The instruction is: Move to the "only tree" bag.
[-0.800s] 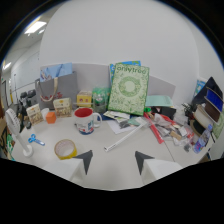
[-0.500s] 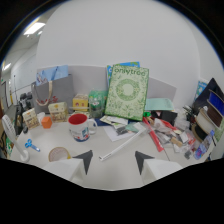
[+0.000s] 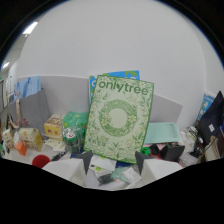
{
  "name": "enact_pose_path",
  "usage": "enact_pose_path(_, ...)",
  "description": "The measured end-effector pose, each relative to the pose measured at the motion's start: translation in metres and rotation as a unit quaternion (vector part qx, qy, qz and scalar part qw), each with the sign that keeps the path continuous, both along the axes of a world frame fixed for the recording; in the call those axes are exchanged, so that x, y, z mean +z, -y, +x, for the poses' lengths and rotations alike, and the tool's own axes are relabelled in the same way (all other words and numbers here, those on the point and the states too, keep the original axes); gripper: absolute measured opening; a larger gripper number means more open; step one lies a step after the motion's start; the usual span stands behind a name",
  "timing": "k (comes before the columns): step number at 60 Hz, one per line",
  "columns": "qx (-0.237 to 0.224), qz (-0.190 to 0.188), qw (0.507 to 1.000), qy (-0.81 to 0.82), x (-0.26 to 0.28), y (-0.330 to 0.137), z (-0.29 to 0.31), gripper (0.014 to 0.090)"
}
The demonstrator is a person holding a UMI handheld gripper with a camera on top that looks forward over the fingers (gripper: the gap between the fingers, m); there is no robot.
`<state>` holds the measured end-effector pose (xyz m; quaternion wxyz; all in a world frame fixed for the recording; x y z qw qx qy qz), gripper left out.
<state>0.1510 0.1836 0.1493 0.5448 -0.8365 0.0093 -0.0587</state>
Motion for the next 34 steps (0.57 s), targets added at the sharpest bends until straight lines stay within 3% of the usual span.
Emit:
enact_pose_path(16, -0.001, -0.015, 1.0, -0.015, -0.013, -0.074, 0.01, 0.0841)
enact_pose_path(34, 0.004, -0.023, 0.999, -0.03, -0.018, -0.084, 0.007, 0.0843)
